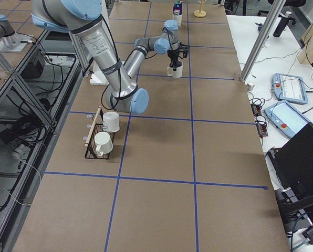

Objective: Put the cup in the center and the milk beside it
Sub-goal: 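Carry the white mug with the right gripper to the table's center square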

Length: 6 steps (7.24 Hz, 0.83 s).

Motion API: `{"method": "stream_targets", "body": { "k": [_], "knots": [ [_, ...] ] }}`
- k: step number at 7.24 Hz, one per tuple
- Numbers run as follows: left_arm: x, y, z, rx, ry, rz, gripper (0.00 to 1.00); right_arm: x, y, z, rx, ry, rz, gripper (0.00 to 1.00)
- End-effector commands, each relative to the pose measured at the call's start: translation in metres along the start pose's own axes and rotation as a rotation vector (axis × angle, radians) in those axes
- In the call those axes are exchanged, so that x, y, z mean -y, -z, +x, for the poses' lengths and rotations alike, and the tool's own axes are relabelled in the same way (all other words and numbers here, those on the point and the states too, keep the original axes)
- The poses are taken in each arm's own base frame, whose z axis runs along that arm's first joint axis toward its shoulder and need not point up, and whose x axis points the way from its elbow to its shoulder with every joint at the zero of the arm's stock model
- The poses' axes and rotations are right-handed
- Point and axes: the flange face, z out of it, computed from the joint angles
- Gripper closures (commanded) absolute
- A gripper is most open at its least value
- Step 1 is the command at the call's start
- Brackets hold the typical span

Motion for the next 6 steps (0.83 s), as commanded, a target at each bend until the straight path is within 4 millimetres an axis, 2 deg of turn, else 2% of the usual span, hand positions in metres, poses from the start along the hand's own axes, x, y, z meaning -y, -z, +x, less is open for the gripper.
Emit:
{"method": "stream_targets", "body": {
  "k": [1, 2, 3, 5, 6],
  "knots": [
    [0.000, 0.000, 0.000, 0.000, 0.000, -0.001, 0.01, -0.045, -0.023, -0.018, -0.039, -0.008, -0.036, 1.00],
    [-0.001, -0.001, -0.001, 0.000, 0.003, -0.002, 0.01, -0.053, -0.025, -0.025, -0.038, 0.000, -0.044, 1.00],
    [-0.001, -0.001, -0.001, 0.000, 0.001, -0.002, 0.01, -0.056, -0.026, -0.033, -0.039, 0.003, -0.046, 0.92],
    [0.000, 0.000, 0.000, 0.000, 0.000, -0.001, 0.01, -0.057, -0.029, -0.034, -0.044, 0.004, -0.042, 0.43],
    [-0.001, -0.001, -0.001, 0.000, 0.001, -0.002, 0.01, -0.055, -0.026, -0.034, -0.038, 0.008, -0.038, 0.25]
  ]
}}
